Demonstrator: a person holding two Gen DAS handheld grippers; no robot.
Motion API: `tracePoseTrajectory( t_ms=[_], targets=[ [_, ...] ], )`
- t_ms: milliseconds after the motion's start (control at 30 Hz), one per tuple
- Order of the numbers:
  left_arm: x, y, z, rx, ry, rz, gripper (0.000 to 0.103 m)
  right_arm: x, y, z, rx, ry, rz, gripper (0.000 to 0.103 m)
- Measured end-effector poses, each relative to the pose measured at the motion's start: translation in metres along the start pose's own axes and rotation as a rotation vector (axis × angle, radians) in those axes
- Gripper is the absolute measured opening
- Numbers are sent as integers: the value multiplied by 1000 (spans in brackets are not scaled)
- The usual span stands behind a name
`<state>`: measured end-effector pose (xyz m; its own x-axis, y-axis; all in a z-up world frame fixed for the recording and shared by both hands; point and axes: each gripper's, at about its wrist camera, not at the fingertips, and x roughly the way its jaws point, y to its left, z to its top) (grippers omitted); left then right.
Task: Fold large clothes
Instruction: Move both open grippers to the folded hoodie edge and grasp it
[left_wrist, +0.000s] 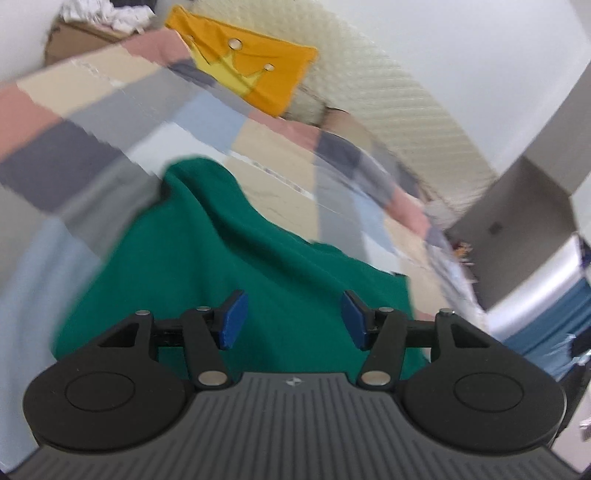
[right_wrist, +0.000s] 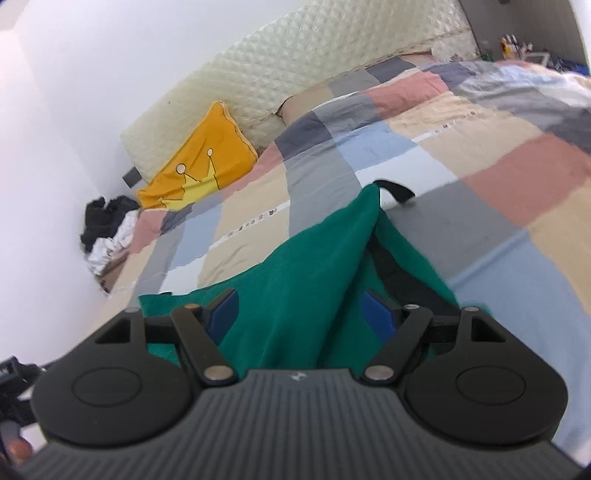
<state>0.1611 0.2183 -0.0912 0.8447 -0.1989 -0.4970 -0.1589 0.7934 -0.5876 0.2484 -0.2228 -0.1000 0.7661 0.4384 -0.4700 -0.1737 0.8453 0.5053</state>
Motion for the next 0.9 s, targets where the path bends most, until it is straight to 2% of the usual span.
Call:
tracePoseTrajectory(
  t_ms=[100,167,267,367,467,600,867,900],
  targets=[
    [-1,-2,-28,-56,6,-45,68,-10,-4,-16,55,15,24,77],
    [1,-1,-45,-86,19,-57,69,-14,-5,-28,55,27,8,77],
    [6,1,-60,-100,40,-44,69,-16,-1,-38,37,35,-29,77],
    [8,0,-70,-83,51,-10,73,-14,1,-44,61,43,-15,77],
    [15,2,-72,-70,57,15,78,-9,0,-52,111,69,12,77],
    [24,15,-69,-118,70,29,85,2,2,-61,147,112,42,77],
    [34,36,-65,-218,76,18,88,2,6,-62,164,107,75,78],
    [35,38,-64,-229,76,17,88,2,6,-62,174,109,87,82]
  ],
)
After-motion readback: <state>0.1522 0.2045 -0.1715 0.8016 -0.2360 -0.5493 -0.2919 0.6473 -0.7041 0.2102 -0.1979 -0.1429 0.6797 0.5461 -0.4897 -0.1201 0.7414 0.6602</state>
